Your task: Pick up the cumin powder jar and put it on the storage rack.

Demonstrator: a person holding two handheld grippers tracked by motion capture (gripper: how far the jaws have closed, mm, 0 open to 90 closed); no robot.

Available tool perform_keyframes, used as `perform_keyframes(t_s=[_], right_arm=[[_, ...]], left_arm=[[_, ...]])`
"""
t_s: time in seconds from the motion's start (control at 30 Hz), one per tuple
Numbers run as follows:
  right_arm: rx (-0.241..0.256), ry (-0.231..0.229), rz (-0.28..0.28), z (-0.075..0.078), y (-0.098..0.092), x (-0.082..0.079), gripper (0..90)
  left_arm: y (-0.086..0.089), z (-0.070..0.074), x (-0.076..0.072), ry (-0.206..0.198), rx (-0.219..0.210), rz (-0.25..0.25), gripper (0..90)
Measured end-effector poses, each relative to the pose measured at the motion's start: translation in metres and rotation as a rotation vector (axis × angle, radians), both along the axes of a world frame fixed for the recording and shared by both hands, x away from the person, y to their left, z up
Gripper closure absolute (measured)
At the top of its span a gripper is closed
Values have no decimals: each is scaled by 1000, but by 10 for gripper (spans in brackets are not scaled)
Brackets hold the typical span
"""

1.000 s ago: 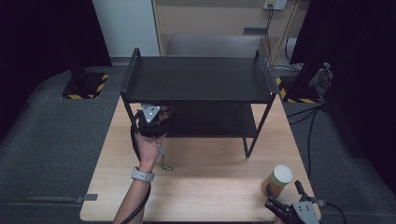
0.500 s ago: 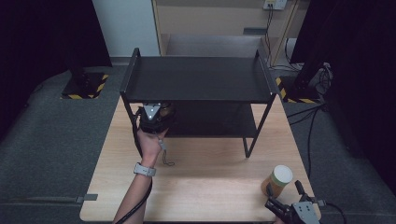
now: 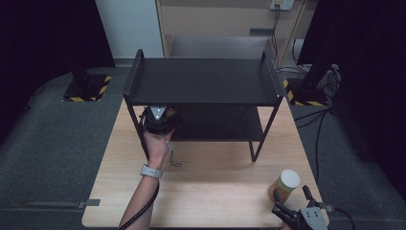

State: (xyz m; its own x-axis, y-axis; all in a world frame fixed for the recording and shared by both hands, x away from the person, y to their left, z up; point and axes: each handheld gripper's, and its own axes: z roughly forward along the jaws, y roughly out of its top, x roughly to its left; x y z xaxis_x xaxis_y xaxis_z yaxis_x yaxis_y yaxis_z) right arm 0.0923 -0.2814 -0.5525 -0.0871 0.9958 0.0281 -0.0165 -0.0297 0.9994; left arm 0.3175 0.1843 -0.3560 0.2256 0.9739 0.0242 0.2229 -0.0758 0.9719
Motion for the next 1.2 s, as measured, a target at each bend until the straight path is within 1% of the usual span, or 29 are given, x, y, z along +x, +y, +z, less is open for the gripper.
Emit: perform_keyframes(t_s=[0.1, 0.13, 0.2, 0.23, 0.3, 0.33, 0.37, 0.5, 0.53, 0.63, 0.77, 0.87, 0.93, 1.03, 1.1, 1.2], right_arm=[[2, 1, 1, 0, 0, 0, 7], [2, 2, 1, 0, 0, 0, 7], [-2, 1, 1, 0, 0, 0, 7], [-2, 1, 1, 0, 0, 0, 7], [-1, 0, 1, 0, 0, 0, 7], [-1, 1, 2, 0, 0, 0, 7], [-1, 1, 2, 0, 0, 0, 7], [-1, 1, 3, 0, 0, 0, 7], [-1, 1, 4, 0, 0, 0, 7], [-2, 1, 4, 0, -1, 0, 6], [2, 1, 9, 0, -2, 0, 7], [0, 1, 12, 0, -2, 0, 7], [1, 1, 13, 0, -2, 0, 7], [2, -1, 14, 0, -2, 0, 7], [1, -1, 16, 0, -3, 0, 7], [0, 1, 21, 0, -3, 0, 7]], left_arm=[[1, 3, -3, -7, 28, -13, 234], [0, 2, -4, -11, 20, -9, 215], [-5, 0, -8, -25, 16, 2, 170], [-5, 1, -9, -24, 29, 3, 149], [-6, 1, -11, -23, 29, 4, 117], [-6, 0, -12, -20, 15, 0, 105], [-10, -1, -15, -9, -47, 15, 93], [-9, -2, -19, -13, -39, 13, 55], [-9, -2, -20, -15, -41, 12, 29], [-7, -2, -23, -11, -46, 4, 0], [-5, -2, -29, -8, -71, -4, 0], [-6, -1, -33, -7, -67, -16, 0], [-7, -1, -35, -2, -57, -26, 0], [-8, -1, -38, 2, -57, -28, 0], [-5, -3, -43, 8, -65, -31, 0], [-2, -3, -45, 13, -77, -38, 0]])
